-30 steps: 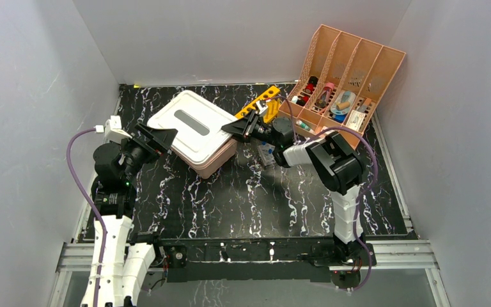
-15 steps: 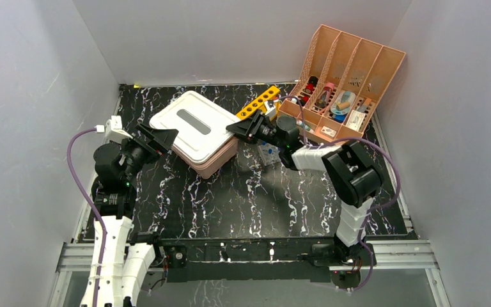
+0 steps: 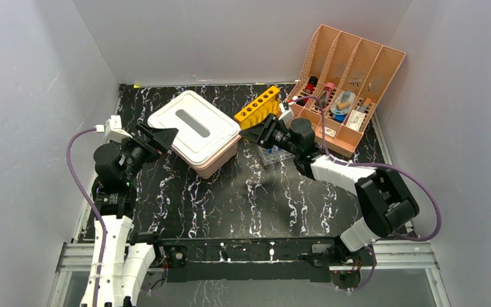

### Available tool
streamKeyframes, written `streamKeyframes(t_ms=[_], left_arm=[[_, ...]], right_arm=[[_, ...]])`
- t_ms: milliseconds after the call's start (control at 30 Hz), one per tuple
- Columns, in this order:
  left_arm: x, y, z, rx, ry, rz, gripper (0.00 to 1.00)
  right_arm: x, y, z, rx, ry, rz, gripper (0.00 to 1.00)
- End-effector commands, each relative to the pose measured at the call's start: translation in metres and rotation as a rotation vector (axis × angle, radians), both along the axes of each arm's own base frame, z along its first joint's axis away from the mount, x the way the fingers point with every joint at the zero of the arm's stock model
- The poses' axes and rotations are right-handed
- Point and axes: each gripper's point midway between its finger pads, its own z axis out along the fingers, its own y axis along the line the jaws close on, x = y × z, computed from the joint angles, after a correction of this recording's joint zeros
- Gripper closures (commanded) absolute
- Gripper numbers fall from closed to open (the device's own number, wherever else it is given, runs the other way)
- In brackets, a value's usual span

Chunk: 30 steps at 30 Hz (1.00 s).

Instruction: Organize the chemistry lab equipment

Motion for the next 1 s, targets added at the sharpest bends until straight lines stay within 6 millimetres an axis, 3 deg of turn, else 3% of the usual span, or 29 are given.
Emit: streamKeyframes(t_ms=[0,33,100,200,300,433,567,633,767,967], left_arm=[[0.0,-0.004,0.007,-0.004,-0.03,-0.024,0.14],[0.0,-0.005,0.007,-0.006,-0.031,-0.025,0.15],[0.001,-0.006,0.006,-0.014,-0.026,-0.03,0.15],[0.004,-0.007,0.003,-0.025,-0.018,-0.037,0.15],[0.005,-0.007,0.002,-0.031,-0.007,-0.035,0.15],[0.005,-0.006,-0.001,-0.033,0.014,-0.028,0.16],[0.004,-0.005,-0.004,-0.032,0.033,-0.021,0.16],[0.002,-0.005,-0.002,-0.025,0.034,-0.022,0.16],[0.0,-0.002,0.003,0.008,0.028,-0.01,0.16],[0.0,-0.001,-0.002,0.017,0.039,-0.009,0.16]], right_arm=[[-0.011,-0.017,-0.019,-0.077,0.005,-0.036,0.51],[-0.012,-0.019,-0.021,-0.081,0.006,-0.041,0.53],[-0.012,-0.021,-0.021,-0.093,-0.011,-0.049,0.66],[-0.004,-0.016,-0.006,-0.117,-0.066,-0.042,0.99],[0.004,-0.005,0.015,-0.14,-0.143,-0.019,1.0],[0.011,0.031,0.019,-0.265,-0.233,0.072,1.0],[0.005,0.087,-0.001,-0.546,-0.333,0.186,1.0],[0.003,0.104,-0.015,-0.65,-0.364,0.209,1.0],[0.003,0.114,-0.031,-0.761,-0.402,0.198,1.0],[-0.004,0.112,-0.046,-0.851,-0.417,0.197,1.0]])
